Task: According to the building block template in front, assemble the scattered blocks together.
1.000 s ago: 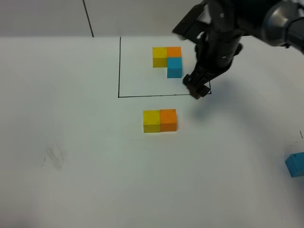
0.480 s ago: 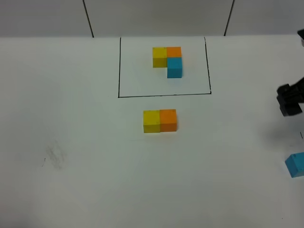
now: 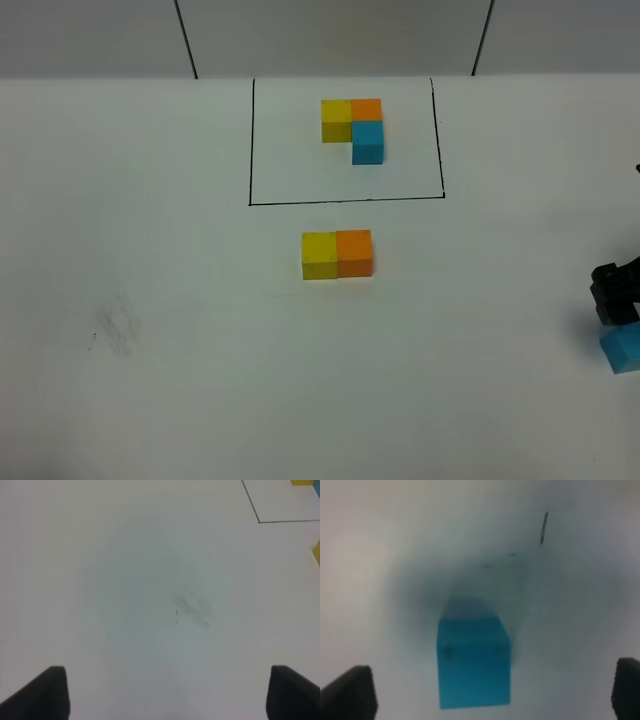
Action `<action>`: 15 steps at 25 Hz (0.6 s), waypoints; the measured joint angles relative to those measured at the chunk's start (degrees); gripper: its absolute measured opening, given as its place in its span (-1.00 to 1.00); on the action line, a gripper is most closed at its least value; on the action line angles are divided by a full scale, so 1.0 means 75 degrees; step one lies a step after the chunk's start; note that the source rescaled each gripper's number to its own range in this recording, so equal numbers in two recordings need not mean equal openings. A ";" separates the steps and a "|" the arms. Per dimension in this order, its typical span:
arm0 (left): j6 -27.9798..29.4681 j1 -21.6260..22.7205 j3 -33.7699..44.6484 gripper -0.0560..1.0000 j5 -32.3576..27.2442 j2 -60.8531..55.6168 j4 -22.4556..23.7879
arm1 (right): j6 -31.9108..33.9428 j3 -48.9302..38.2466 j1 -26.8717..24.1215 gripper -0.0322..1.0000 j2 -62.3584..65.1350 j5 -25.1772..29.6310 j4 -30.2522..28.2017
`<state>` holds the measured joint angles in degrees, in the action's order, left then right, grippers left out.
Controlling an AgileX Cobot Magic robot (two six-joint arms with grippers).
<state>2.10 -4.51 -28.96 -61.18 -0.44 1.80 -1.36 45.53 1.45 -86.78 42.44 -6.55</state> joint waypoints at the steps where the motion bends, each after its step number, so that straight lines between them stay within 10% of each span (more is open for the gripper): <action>1: 0.0000 0.0000 0.0000 0.40 0.0000 0.0000 0.0000 | 0.0009 -0.0047 0.0000 0.87 0.0004 -0.0067 0.0037; 15: -0.0015 0.0000 0.0000 0.40 0.0000 0.0000 0.0000 | 0.0113 -0.1042 0.0000 0.85 -0.0826 -0.1862 0.0208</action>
<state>1.99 -4.51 -28.96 -61.18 -0.44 1.80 -0.51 37.71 1.45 -92.97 28.48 -4.99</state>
